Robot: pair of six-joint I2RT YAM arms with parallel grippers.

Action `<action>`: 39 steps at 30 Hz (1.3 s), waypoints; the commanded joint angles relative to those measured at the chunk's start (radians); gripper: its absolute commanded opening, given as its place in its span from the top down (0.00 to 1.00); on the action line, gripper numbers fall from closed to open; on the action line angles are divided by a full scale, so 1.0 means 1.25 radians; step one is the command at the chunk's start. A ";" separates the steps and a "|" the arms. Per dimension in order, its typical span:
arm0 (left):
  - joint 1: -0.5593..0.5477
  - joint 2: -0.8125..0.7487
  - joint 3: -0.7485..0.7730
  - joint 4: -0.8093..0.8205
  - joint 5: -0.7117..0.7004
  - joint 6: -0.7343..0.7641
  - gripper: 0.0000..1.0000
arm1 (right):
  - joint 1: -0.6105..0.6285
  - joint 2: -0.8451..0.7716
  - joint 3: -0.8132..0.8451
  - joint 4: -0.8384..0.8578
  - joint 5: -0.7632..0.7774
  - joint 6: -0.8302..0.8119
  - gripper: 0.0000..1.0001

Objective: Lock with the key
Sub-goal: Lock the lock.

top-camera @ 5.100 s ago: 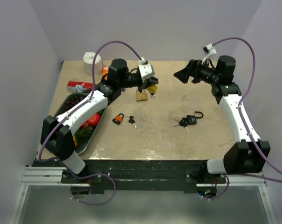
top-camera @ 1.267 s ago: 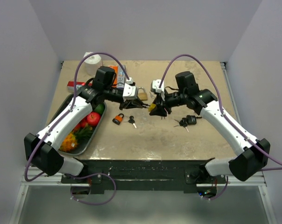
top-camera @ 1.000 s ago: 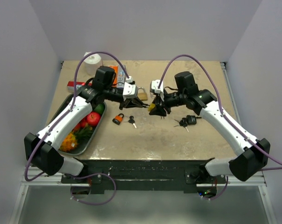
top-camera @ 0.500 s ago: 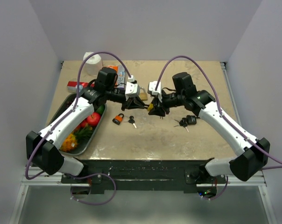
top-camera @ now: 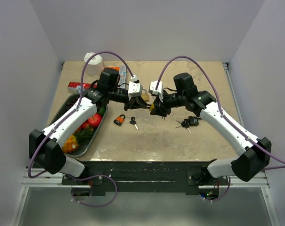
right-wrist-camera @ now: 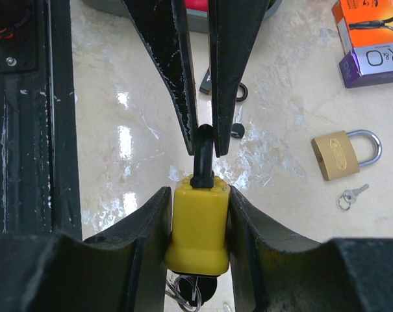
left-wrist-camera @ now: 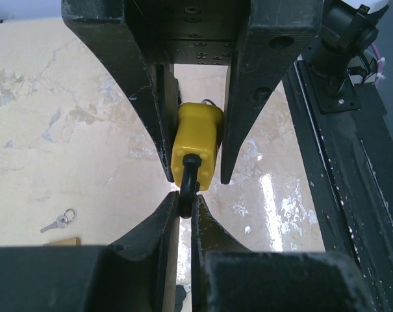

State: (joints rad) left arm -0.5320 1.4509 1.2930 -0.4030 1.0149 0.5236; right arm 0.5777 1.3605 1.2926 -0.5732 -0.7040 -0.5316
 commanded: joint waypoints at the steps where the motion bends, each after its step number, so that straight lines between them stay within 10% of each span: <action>1: -0.101 0.037 -0.005 0.090 0.143 -0.009 1.00 | 0.080 0.000 0.041 0.351 -0.144 0.002 1.00; 12: 0.052 -0.008 0.006 0.008 0.144 0.013 1.00 | 0.059 -0.049 0.008 0.149 -0.058 -0.051 0.99; 19: 0.116 -0.004 0.036 -0.073 0.139 0.067 1.00 | 0.024 -0.094 -0.056 0.126 0.051 0.040 0.30; 22: 0.124 -0.005 0.033 -0.074 0.134 0.070 1.00 | -0.003 -0.114 -0.068 0.111 0.061 0.057 0.25; 39: 0.121 -0.018 0.031 -0.058 0.156 0.057 1.00 | -0.039 -0.104 -0.095 0.115 -0.017 0.055 0.50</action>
State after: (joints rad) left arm -0.3779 1.4574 1.2976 -0.5251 1.1343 0.5869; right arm 0.5278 1.2167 1.1728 -0.4755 -0.6804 -0.4644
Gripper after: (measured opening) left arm 0.131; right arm 0.525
